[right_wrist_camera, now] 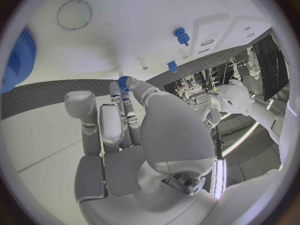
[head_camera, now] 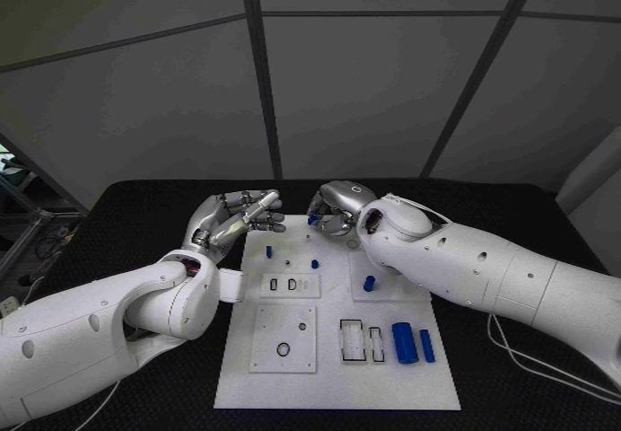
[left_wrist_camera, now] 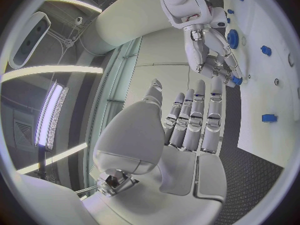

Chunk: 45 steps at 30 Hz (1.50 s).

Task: Assemble the parts on the task board

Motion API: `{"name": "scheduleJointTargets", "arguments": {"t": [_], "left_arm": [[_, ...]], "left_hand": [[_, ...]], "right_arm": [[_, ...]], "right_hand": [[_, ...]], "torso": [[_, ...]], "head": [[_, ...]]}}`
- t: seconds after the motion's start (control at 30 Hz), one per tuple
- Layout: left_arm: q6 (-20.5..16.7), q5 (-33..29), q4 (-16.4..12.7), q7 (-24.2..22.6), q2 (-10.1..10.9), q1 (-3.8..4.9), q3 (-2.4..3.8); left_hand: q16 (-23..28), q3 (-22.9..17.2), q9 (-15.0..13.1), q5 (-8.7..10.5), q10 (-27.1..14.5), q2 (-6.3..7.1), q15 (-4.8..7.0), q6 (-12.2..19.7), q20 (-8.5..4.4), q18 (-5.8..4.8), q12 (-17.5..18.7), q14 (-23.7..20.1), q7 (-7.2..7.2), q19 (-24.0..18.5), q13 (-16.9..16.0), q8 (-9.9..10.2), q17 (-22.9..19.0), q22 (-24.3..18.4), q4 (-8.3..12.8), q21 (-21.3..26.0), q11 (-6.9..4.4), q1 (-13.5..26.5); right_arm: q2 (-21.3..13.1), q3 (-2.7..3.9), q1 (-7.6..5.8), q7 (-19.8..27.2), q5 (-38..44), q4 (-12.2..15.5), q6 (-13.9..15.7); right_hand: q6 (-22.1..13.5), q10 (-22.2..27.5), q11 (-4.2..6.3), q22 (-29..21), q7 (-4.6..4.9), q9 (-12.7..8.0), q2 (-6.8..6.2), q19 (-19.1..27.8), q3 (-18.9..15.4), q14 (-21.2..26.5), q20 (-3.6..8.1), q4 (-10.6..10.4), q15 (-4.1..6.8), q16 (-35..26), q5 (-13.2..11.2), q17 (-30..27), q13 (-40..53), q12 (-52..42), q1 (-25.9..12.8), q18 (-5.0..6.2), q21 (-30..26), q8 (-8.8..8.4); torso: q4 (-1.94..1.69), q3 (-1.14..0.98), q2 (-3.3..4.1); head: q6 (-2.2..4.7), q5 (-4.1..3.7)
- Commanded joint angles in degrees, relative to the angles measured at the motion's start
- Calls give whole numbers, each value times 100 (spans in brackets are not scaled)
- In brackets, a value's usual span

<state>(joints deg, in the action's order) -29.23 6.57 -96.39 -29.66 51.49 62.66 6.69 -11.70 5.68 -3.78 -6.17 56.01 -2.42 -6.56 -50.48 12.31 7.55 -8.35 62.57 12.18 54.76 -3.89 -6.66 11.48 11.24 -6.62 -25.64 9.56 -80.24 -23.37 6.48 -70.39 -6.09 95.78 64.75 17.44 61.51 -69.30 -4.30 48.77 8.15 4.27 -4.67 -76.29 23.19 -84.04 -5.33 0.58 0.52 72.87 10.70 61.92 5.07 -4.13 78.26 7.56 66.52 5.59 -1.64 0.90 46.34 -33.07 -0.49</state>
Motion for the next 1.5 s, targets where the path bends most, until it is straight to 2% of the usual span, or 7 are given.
{"name": "scheduleJointTargets", "arguments": {"t": [0.03,0.3,0.63,0.83,1.13,1.3,1.5], "left_arm": [[85,39,-9,-15,-3,13,5],[100,39,-2,-9,-8,15,6],[144,39,3,16,-12,16,6],[156,39,2,26,-10,16,6],[173,39,-1,30,47,16,6],[176,40,12,31,86,16,5],[191,40,41,34,95,16,5]], "left_hand": [[26,23,7,-15,4,-35,-16,-5,7,272,38,-37,50,-15,8,22,5,5,2,-16,25,21],[37,26,7,-15,-1,-36,-19,-2,10,271,47,-43,51,-23,8,28,10,5,5,-14,27,22],[66,31,7,-17,-27,-42,-26,3,16,271,76,-58,52,-42,11,46,25,3,16,-11,34,19],[66,31,7,-17,-27,-42,-26,3,16,271,76,-58,52,-42,11,46,25,3,16,-11,34,19],[77,34,7,-16,-36,-43,-29,8,19,271,88,-65,54,-49,12,54,31,2,20,-10,37,20],[81,35,7,-16,-38,-44,-30,9,20,271,91,-66,54,-51,12,56,33,2,21,-9,38,19],[81,35,7,-16,-38,-44,-30,9,20,271,91,-66,53,-51,11,56,33,2,21,-9,38,19]], "right_arm": [[7,2,-12,-4,-8,-9,-232],[16,2,-12,-110,17,-51,-293],[37,2,-12,-147,26,-86,-147],[-16,2,-12,-152,27,-6,-10],[-776,6,-10,-234,-194,810,221],[-1511,12,-34,-436,-864,1427,-121],[-2134,18,-61,-644,-1409,1741,-599]], "right_hand": [[8,4,-14,7,27,6,-55,31,39,-175,4,8,7,18,-37,5,-10,27,15,-49,36,-16],[-55,146,-63,-31,82,-8,-107,90,55,-180,-21,-31,-33,68,-73,64,-39,61,-49,-42,25,-63],[-589,592,-145,-246,124,-60,-249,303,69,-101,-95,-80,-115,-4,-170,-95,-93,35,-121,11,-81,-210],[-981,830,-149,-384,76,-54,-317,424,-41,-41,-107,-98,-114,-76,-268,-226,-94,-19,-145,39,-158,-206],[-775,663,-133,-288,118,-2,-289,378,-81,-83,-112,-137,-102,-7,-193,-151,-47,-205,-145,23,-83,-110],[-677,37,-88,112,178,10,-428,179,-252,-144,-98,-270,-75,123,-92,31,108,-559,-319,-42,176,-79],[-812,-620,84,366,38,6,-617,52,-983,-199,30,-504,89,298,138,266,732,-1411,-406,-90,351,-52]], "torso": [[7,-1,7],[6,-2,9],[4,-1,11],[7,-2,11],[48,-15,-6],[107,-35,-37],[161,-70,-52]], "head": [[1,1],[-8,6],[-8,5],[2,12],[32,23],[46,14],[44,12]]}}
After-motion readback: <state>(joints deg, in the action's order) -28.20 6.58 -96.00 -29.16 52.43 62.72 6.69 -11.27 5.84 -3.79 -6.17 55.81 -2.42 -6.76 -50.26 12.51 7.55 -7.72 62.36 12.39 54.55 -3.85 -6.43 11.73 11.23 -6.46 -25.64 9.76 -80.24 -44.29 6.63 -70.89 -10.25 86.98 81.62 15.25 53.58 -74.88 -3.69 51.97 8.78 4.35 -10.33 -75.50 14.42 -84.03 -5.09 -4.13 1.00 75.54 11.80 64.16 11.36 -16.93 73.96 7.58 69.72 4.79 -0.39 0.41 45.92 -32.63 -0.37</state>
